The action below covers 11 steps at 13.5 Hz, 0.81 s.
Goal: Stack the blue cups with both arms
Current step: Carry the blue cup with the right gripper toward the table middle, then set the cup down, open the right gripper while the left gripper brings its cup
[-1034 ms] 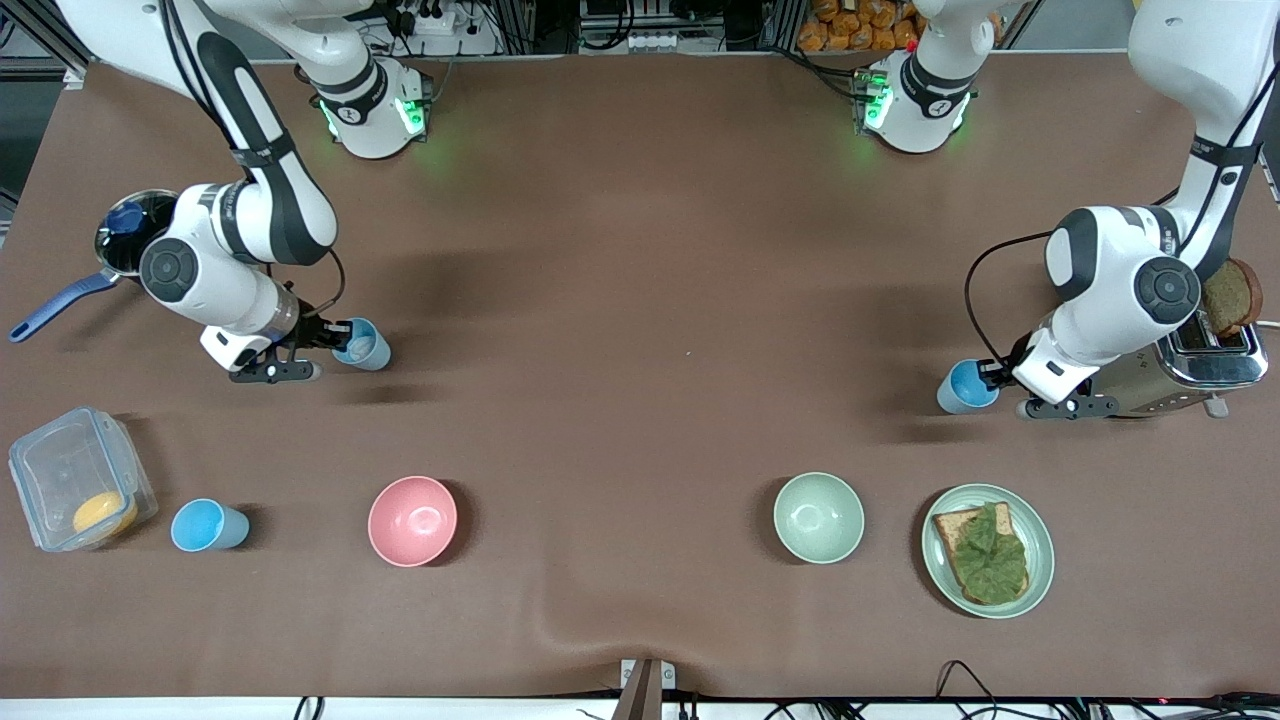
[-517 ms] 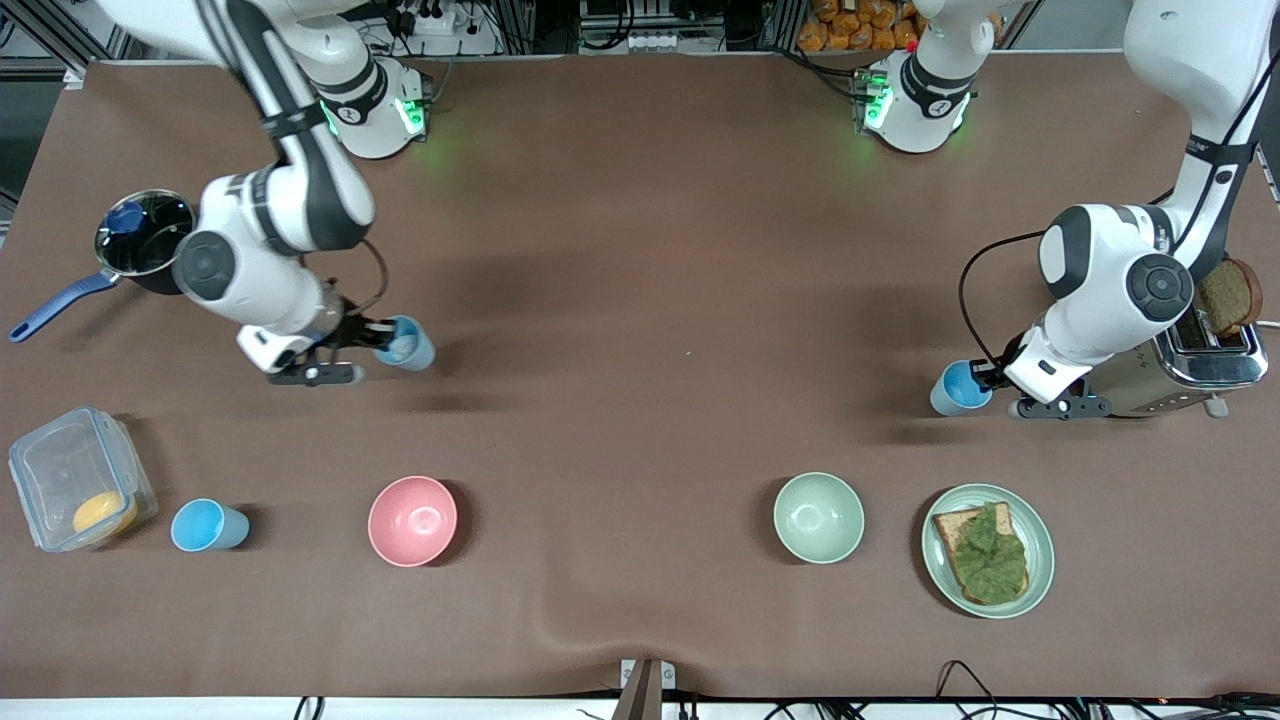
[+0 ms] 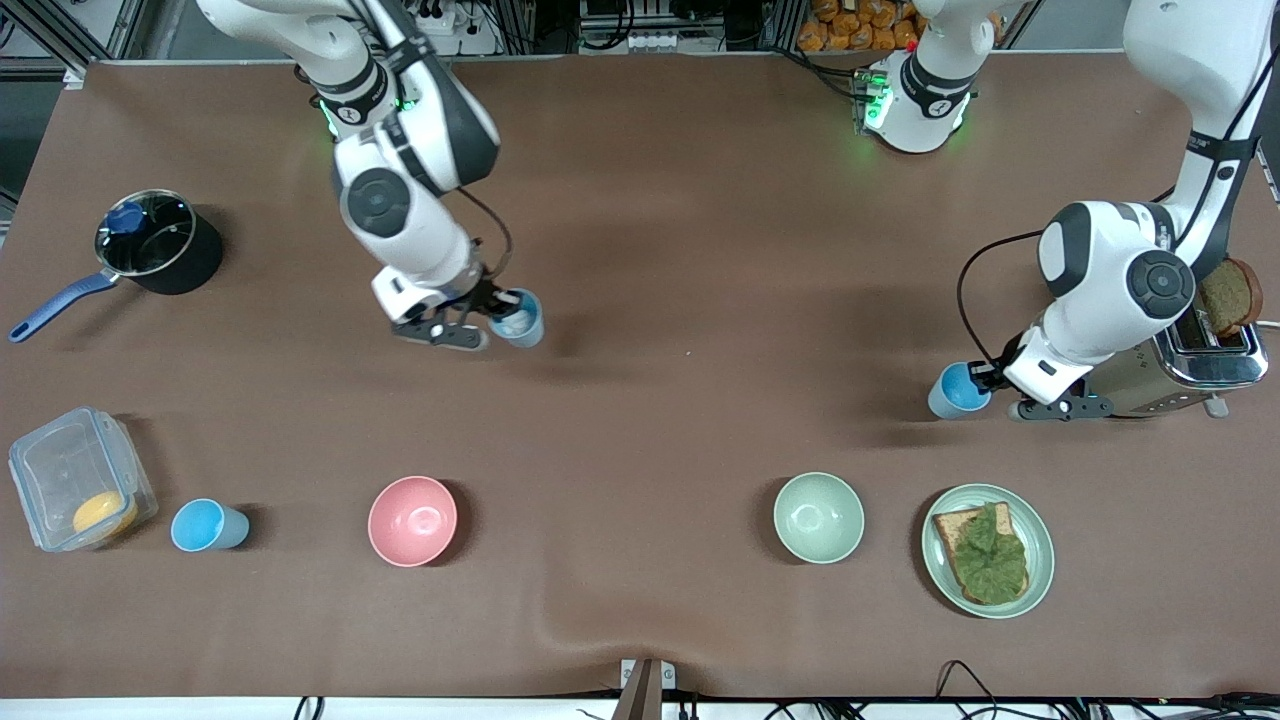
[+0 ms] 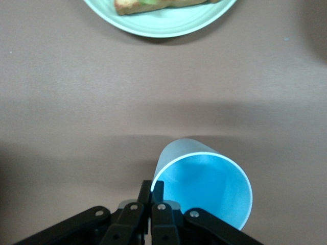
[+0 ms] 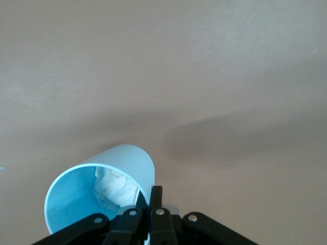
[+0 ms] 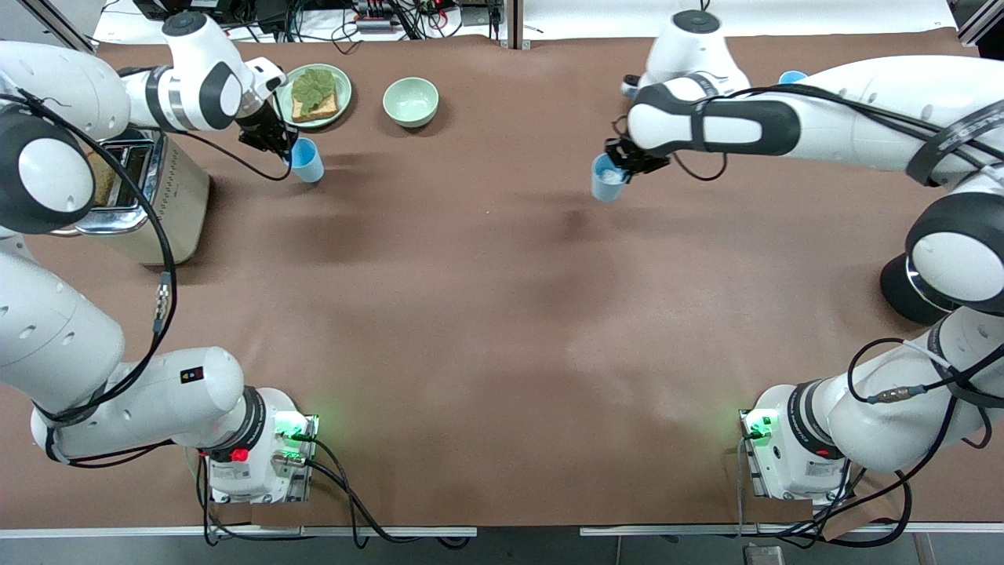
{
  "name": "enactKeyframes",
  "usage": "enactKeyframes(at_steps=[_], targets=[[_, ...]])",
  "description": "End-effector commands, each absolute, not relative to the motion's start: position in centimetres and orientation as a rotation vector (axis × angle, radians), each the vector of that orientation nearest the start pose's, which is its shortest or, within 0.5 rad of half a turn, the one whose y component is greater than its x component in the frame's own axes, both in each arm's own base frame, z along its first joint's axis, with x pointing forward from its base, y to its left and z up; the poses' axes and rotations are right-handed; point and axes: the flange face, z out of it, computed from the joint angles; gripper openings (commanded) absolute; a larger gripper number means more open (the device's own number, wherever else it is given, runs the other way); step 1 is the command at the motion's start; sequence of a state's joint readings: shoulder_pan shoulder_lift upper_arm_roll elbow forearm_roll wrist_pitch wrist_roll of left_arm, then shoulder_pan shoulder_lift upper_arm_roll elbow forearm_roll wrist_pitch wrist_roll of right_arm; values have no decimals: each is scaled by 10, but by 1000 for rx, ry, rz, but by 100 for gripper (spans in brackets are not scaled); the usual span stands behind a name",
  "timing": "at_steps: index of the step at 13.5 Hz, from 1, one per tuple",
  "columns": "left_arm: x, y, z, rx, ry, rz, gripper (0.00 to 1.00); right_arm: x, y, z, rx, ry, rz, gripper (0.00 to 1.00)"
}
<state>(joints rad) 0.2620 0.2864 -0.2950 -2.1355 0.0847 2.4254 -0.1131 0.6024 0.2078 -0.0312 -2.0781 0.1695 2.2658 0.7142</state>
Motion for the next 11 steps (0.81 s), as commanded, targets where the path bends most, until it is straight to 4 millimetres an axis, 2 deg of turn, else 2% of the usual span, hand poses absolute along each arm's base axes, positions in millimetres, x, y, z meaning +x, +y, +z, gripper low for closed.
enactKeyframes(at_steps=[1, 2, 5, 8, 10, 11], targets=[[584, -33, 316, -3171, -66, -17, 0, 488, 372, 317, -2980, 551, 163, 0], [591, -39, 330, -3170, -111, -10, 0, 484, 395, 312, -2960, 573, 173, 0], [606, -60, 360, -3177, -119, 7, 0, 474, 438, 289, -2918, 661, 130, 0], [611, -69, 371, -3178, -94, -15, 0, 468, 470, 272, -2897, 726, 119, 0], [610, -70, 371, -3168, -82, 2, 0, 467, 479, 265, -2893, 746, 119, 0], [610, -73, 371, -3171, -74, 2, 0, 468, 478, 263, -2895, 751, 121, 17]])
